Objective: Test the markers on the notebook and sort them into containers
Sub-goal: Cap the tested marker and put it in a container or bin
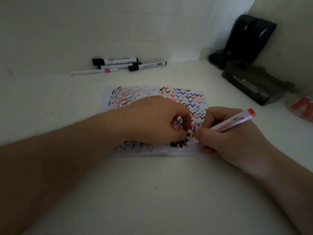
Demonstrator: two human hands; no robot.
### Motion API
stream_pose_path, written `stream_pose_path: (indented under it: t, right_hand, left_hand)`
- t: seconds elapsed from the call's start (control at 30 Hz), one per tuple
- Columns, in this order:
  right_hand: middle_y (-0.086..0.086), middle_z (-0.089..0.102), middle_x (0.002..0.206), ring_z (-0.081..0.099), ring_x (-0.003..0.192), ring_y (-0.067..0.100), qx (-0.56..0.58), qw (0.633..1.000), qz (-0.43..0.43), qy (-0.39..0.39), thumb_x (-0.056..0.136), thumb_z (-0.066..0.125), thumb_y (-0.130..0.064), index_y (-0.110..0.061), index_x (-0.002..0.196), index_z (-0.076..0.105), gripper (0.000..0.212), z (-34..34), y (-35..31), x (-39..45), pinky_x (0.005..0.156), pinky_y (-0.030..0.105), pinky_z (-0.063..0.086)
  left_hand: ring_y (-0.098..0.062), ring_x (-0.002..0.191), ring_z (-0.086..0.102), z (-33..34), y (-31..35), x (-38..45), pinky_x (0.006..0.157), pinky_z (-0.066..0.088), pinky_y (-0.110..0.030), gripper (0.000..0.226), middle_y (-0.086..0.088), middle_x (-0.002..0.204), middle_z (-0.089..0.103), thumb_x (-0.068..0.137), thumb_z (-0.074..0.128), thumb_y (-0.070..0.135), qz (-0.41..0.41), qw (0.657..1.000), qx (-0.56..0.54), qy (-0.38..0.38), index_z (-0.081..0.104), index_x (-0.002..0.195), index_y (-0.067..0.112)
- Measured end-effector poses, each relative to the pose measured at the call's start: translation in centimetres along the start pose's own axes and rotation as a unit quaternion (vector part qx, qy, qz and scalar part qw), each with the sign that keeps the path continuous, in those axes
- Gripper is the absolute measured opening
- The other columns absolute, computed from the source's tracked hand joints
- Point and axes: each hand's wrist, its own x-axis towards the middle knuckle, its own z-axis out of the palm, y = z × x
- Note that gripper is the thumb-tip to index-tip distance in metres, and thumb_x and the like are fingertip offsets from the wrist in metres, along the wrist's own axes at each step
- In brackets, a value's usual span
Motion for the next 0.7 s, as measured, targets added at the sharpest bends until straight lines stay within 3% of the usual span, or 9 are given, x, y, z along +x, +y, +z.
stream_pose_path:
  t: [0.7]
  right_hand:
    - [0.021, 0.062, 0.058, 0.057, 0.048, 0.020, 0.030, 1.000, -0.004, -0.009, 0.082, 0.071, 0.007, -0.001, 0.062, 0.057, 0.026, -0.12, 0.46, 0.11, 0.044, 0.028, 0.046]
  left_hand:
    - [0.003, 0.067, 0.051, -0.16, 0.21, -0.34, 0.060, 0.034, -0.022, 0.013, 0.018, 0.071, 0.054, 0.089, 0.065, 0.054, 0.002, 1.000, 0.004, -0.011, 0.061, 0.100, 0.050]
